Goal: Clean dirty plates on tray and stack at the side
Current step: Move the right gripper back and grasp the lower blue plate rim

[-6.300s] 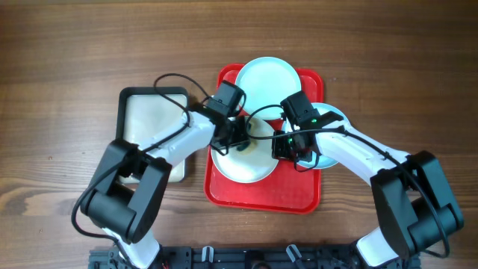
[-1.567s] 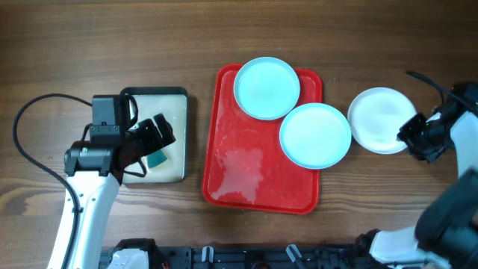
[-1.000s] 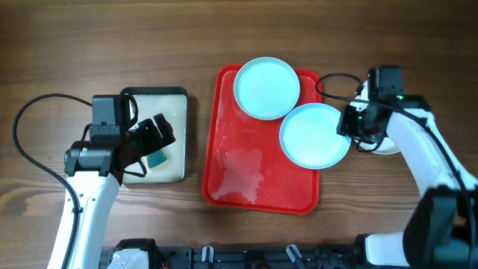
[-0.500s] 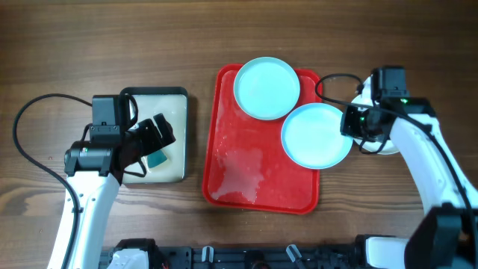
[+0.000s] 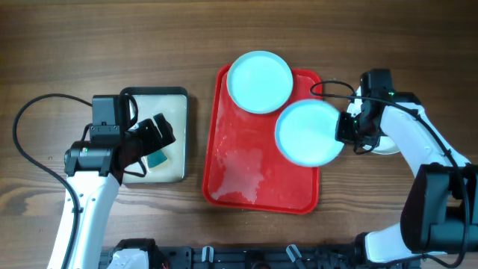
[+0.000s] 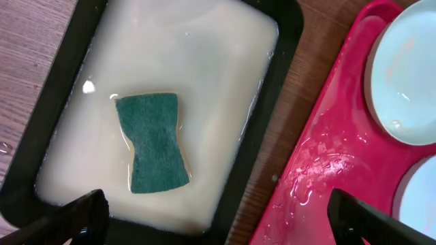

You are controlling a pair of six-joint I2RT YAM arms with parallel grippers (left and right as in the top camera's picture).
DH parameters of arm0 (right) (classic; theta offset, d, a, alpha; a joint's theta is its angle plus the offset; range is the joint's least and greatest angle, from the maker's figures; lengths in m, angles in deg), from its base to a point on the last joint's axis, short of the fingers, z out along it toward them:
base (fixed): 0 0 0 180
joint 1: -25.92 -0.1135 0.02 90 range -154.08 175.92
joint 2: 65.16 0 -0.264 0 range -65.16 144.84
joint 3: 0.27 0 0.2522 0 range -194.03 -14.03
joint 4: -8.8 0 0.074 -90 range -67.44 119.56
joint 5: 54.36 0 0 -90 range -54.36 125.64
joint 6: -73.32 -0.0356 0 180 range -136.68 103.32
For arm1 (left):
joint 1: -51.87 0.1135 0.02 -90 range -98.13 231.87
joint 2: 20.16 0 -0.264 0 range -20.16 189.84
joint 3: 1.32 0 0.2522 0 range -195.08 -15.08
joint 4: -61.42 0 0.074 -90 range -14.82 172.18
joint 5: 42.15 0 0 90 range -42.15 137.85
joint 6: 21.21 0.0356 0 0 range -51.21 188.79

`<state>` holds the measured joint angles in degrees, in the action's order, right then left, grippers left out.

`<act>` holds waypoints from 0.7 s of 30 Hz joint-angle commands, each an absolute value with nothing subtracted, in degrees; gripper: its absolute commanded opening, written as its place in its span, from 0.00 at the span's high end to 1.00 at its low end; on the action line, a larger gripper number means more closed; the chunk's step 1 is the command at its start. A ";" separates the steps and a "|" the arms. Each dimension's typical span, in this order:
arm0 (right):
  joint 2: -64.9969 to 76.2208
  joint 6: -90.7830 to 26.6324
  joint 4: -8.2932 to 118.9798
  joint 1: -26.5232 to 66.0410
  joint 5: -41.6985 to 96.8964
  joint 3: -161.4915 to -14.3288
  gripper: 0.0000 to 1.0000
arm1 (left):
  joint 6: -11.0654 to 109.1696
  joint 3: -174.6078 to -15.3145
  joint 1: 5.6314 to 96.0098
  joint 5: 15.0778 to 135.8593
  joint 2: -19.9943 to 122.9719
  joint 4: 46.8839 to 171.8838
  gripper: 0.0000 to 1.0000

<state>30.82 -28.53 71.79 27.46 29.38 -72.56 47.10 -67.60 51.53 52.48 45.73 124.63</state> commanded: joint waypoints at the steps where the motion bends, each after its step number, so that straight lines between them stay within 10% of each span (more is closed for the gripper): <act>1: 27.00 -28.67 75.27 27.35 26.54 -72.58 0.96 | 47.58 -68.36 51.84 53.39 45.10 124.52 0.00; 14: 21.73 -42.13 61.54 5.74 22.50 -57.65 0.96 | 47.18 -68.36 51.82 54.46 45.10 122.36 0.00; 21: 19.41 -36.12 60.05 5.74 22.30 -62.59 0.74 | 46.62 -66.74 51.75 51.67 49.97 125.26 0.00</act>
<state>21.88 -38.24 59.11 5.91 21.97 -59.09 47.10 -67.62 51.51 54.79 46.63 124.24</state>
